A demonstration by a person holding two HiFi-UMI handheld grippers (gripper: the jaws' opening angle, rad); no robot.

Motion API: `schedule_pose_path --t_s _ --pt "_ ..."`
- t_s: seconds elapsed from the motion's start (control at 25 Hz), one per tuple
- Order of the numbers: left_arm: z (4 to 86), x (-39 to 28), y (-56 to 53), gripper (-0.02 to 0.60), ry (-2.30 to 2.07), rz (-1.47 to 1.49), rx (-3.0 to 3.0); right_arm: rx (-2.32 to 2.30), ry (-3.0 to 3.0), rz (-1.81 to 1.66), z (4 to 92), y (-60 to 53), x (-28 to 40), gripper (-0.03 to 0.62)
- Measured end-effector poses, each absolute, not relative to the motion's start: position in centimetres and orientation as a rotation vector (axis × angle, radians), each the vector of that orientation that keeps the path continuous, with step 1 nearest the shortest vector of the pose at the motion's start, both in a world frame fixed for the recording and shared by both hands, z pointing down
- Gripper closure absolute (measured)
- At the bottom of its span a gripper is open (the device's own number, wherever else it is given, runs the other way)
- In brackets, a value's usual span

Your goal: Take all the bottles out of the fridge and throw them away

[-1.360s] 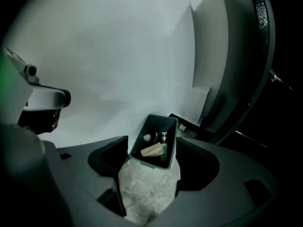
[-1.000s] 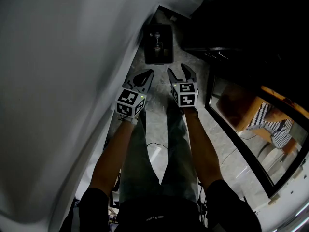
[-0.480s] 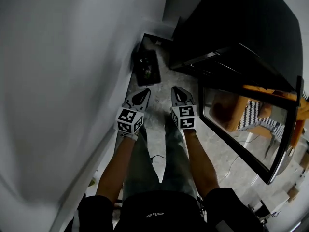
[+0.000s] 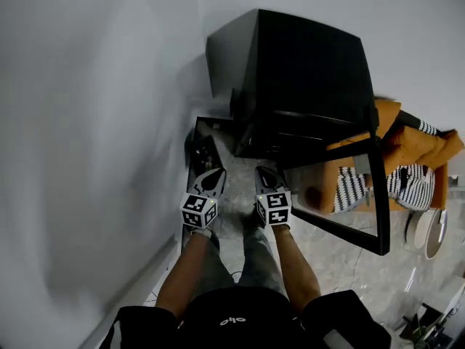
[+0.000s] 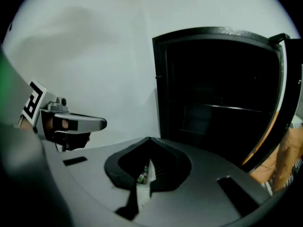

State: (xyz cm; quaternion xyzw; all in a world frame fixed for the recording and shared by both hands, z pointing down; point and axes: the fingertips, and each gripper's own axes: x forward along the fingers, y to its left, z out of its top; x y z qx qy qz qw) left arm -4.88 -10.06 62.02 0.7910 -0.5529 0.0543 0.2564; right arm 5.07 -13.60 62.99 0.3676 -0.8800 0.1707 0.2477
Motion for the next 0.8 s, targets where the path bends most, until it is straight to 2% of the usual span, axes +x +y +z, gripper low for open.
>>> schedule_pose_path --t_s 0.28,0.8 --pt "54.7 -1.3 -12.0 0.575 -1.465 0.144 2.256 1.136 -2.42 0.435 55.8 -14.0 10.0 0.585" --pt "48.1 3.9 -13.7 0.575 -1.344 0.21 2.399 1.343 -2.424 0.485 48.8 -13.9 17.4 0.585"
